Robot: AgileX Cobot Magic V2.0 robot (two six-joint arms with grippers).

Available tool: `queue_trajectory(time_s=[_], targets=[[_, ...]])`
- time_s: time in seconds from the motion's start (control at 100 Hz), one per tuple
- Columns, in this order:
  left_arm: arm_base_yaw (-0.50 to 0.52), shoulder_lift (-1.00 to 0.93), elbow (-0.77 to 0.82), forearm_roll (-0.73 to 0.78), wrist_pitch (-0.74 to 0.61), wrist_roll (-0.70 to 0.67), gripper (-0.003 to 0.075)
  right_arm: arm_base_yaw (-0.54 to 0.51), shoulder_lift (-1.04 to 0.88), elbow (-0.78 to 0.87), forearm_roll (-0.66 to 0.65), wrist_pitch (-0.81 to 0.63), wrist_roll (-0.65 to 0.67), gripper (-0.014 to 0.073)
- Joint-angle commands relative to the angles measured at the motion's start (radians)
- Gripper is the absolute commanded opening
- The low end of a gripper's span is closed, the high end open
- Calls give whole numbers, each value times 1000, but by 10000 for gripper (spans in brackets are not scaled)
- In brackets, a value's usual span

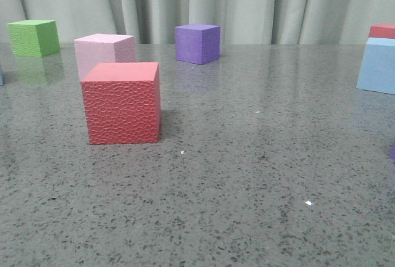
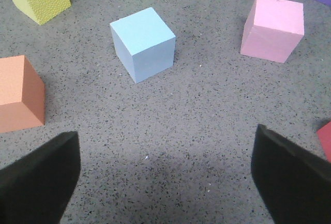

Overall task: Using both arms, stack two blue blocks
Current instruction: 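Move the right gripper down over the light blue cube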

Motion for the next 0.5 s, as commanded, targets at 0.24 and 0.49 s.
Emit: queue_trajectory(time_s=[0.24,0.49], targets=[[-9,4,-34,7,-65,4,596,-6,24,-33,12,-151,11,644],[-9,4,-34,7,-65,4,578,-6,184,-100,-38,-184,196,644]])
